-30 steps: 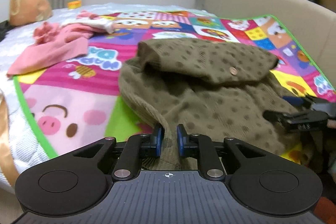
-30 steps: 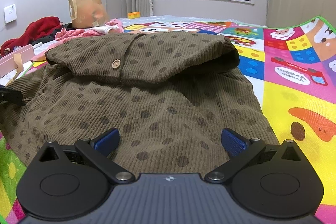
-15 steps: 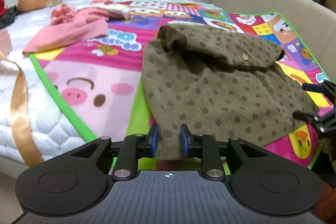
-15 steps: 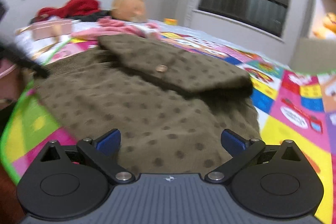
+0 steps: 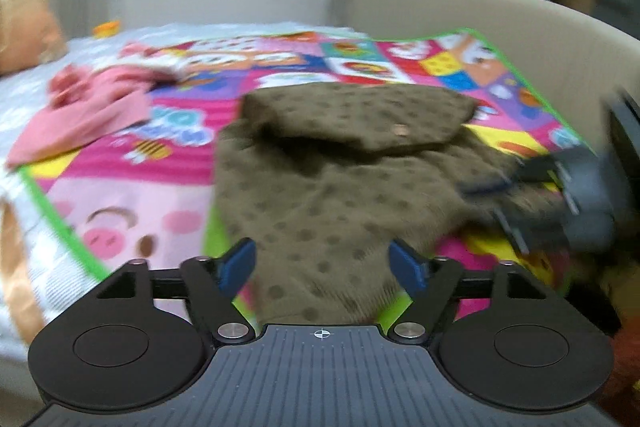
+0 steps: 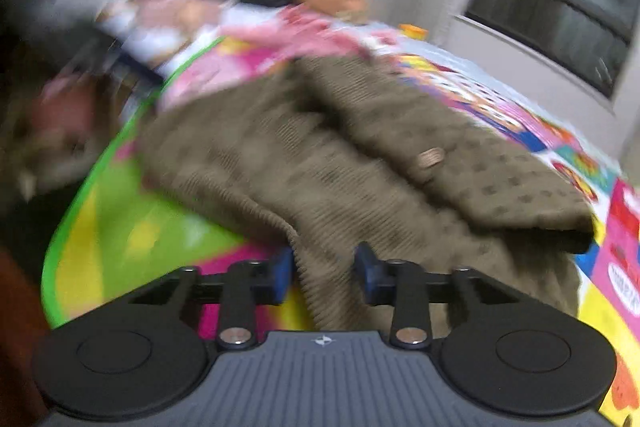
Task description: Fold clothes
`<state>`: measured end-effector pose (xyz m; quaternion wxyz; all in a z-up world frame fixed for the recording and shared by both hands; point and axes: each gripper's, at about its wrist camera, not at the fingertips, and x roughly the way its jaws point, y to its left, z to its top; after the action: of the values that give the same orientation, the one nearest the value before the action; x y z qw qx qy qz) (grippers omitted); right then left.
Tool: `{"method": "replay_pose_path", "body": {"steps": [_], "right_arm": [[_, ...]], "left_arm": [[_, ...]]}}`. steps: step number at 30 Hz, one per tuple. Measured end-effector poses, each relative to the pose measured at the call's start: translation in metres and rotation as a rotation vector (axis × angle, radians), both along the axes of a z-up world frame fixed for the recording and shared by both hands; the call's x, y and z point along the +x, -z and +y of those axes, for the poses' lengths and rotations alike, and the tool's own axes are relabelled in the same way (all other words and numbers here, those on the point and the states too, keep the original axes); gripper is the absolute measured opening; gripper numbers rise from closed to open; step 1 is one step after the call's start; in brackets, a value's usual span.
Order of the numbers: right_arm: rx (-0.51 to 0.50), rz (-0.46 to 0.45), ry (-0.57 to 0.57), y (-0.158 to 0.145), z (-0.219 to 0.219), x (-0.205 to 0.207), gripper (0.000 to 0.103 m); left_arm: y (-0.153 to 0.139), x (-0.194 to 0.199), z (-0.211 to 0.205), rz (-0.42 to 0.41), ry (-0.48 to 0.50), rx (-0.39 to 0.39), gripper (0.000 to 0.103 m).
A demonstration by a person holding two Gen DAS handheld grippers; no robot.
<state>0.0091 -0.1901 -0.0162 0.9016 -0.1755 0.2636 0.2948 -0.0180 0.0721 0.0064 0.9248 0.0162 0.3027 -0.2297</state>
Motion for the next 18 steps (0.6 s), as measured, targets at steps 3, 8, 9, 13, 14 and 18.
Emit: {"method": "replay_pose_path", "body": {"steps": [3,8,9,13,14,18], "right_arm": [[0.095,-0.014,0.067,-0.026,-0.014,0.019,0.012],[0.131,-0.059,0.106,-0.045,-0.028,0.030,0.012],[0.129,-0.058,0.107,-0.045,-0.031,0.029,0.012],[0.089,-0.025,0.087,-0.034,-0.046,0.015,0.034],[0.078,-0.013,0.081,-0.030,-0.050,0.011,0.046],[0.028,0.031,0.084,-0.013,-0.065,-0.009,0.058]], "left_arm": [[0.003,-0.001,-0.019,-0.025,0.072,0.030,0.092],[0.016,0.014,-0.041,-0.042,0.060,0.154,0.094],[0.020,0.019,-0.041,-0.036,0.034,0.180,0.094],[0.029,0.033,-0.019,0.018,-0.088,0.199,0.094],[0.028,0.032,-0.011,0.025,-0.113,0.194,0.094],[0.024,0.024,0.023,0.043,-0.208,0.183,0.094]]}}
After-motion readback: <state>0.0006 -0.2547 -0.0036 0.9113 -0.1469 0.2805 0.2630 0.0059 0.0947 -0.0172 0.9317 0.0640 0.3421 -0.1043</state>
